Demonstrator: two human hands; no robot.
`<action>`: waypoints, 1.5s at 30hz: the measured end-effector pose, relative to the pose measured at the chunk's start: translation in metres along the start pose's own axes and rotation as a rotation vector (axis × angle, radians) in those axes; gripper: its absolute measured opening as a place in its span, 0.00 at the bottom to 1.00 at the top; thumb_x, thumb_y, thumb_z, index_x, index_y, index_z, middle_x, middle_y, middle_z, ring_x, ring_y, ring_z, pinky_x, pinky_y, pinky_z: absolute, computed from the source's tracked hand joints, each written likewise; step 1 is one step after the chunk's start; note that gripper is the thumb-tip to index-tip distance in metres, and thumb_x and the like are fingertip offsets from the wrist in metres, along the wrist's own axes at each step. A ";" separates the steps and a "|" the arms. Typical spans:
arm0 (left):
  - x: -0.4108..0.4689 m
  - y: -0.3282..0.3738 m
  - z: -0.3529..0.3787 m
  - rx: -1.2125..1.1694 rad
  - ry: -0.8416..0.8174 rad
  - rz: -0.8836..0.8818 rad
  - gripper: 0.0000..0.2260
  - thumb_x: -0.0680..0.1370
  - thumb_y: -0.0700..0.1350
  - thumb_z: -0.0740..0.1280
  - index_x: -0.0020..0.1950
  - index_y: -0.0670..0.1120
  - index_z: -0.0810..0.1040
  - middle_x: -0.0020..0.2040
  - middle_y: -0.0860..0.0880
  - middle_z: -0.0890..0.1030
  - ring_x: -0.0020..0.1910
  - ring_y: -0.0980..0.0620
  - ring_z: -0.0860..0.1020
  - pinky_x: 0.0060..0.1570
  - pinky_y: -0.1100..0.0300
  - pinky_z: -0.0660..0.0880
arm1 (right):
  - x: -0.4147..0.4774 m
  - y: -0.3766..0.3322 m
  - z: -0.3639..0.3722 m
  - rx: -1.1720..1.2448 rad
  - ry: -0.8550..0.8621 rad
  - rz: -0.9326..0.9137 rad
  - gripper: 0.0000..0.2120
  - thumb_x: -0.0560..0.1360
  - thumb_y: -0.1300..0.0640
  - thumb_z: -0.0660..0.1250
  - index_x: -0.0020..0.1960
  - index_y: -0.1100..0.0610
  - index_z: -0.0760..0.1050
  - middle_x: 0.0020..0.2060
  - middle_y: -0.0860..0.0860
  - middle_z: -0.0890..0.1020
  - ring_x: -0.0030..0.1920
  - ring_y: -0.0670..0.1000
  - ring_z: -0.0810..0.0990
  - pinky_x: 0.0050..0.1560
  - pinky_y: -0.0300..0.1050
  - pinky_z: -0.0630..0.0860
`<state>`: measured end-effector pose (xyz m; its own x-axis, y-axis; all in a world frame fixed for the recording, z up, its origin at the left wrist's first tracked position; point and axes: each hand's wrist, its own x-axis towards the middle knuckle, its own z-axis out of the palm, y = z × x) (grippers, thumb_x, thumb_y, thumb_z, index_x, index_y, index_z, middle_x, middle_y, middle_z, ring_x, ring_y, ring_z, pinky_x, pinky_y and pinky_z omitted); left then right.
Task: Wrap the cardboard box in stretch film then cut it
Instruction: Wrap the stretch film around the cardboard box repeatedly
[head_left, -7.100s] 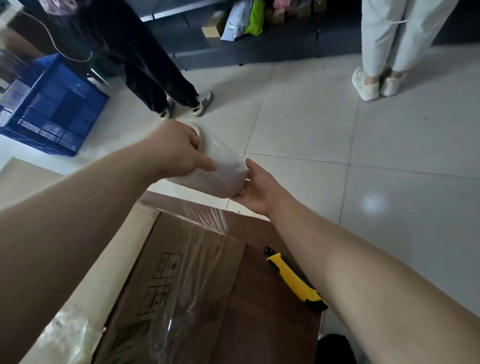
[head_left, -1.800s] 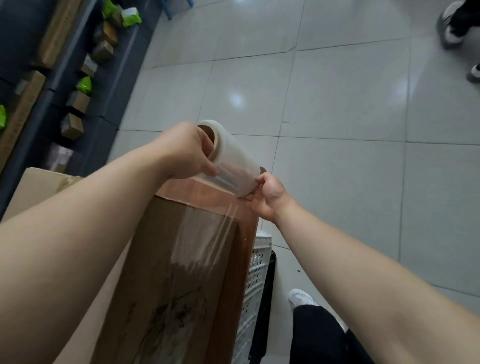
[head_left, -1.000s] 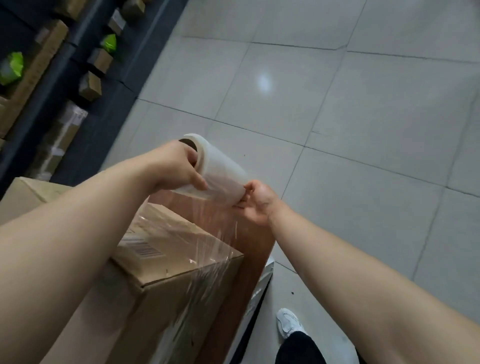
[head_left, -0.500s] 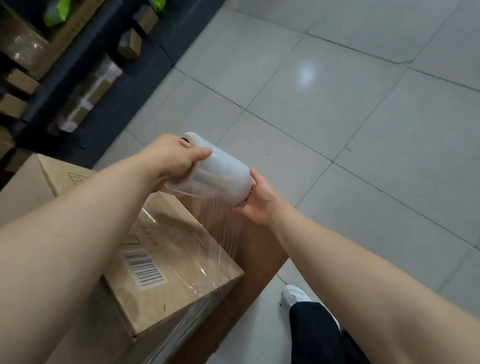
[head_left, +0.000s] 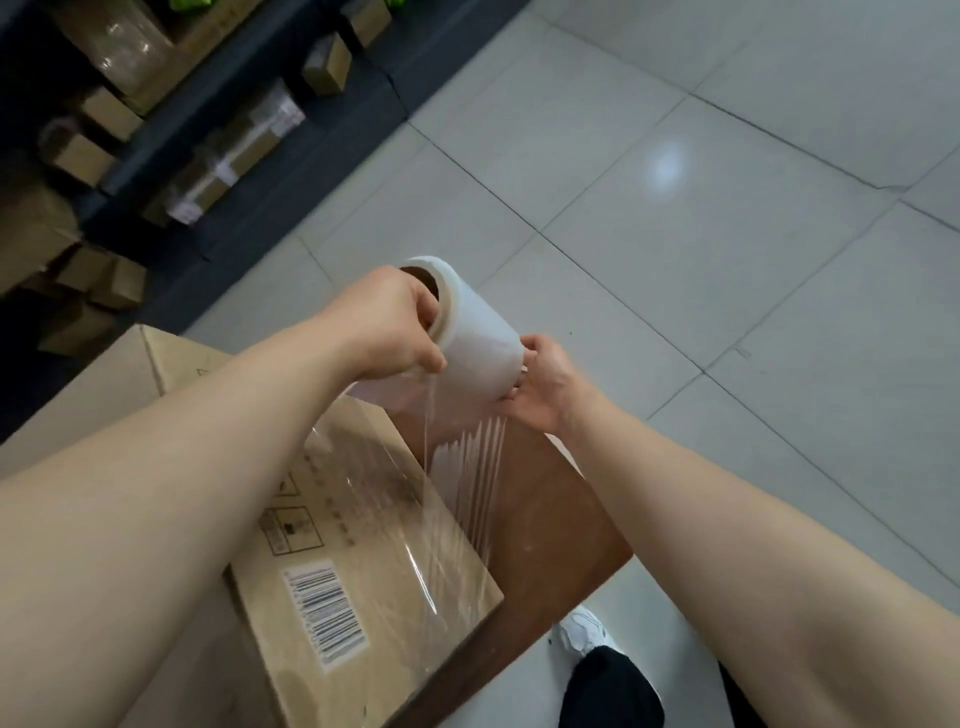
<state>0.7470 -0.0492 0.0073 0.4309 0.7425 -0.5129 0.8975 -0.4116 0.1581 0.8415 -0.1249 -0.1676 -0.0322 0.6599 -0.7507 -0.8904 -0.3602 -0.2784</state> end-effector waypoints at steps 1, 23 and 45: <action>0.001 0.001 -0.002 -0.061 -0.002 -0.027 0.14 0.66 0.45 0.77 0.43 0.36 0.80 0.34 0.48 0.73 0.35 0.50 0.70 0.37 0.57 0.67 | 0.002 -0.001 0.004 -0.018 -0.011 0.007 0.15 0.80 0.53 0.51 0.38 0.58 0.68 0.18 0.50 0.71 0.20 0.49 0.69 0.33 0.44 0.67; 0.043 -0.035 -0.036 -0.126 0.120 -0.325 0.11 0.71 0.43 0.75 0.46 0.36 0.80 0.37 0.41 0.78 0.35 0.47 0.73 0.36 0.57 0.69 | 0.074 -0.040 0.075 -0.388 -0.132 0.251 0.25 0.82 0.48 0.50 0.73 0.62 0.64 0.64 0.60 0.76 0.69 0.62 0.72 0.72 0.54 0.65; 0.065 -0.122 -0.081 -0.299 0.128 -0.729 0.12 0.69 0.47 0.77 0.47 0.43 0.81 0.43 0.45 0.78 0.42 0.45 0.75 0.46 0.53 0.73 | 0.157 -0.032 0.163 -0.527 -0.305 0.475 0.14 0.80 0.53 0.57 0.60 0.58 0.73 0.48 0.58 0.79 0.49 0.61 0.79 0.62 0.59 0.73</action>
<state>0.6729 0.0926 0.0229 -0.2830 0.8326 -0.4760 0.9367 0.3466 0.0494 0.7908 0.0978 -0.1783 -0.5481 0.4813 -0.6841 -0.4188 -0.8659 -0.2736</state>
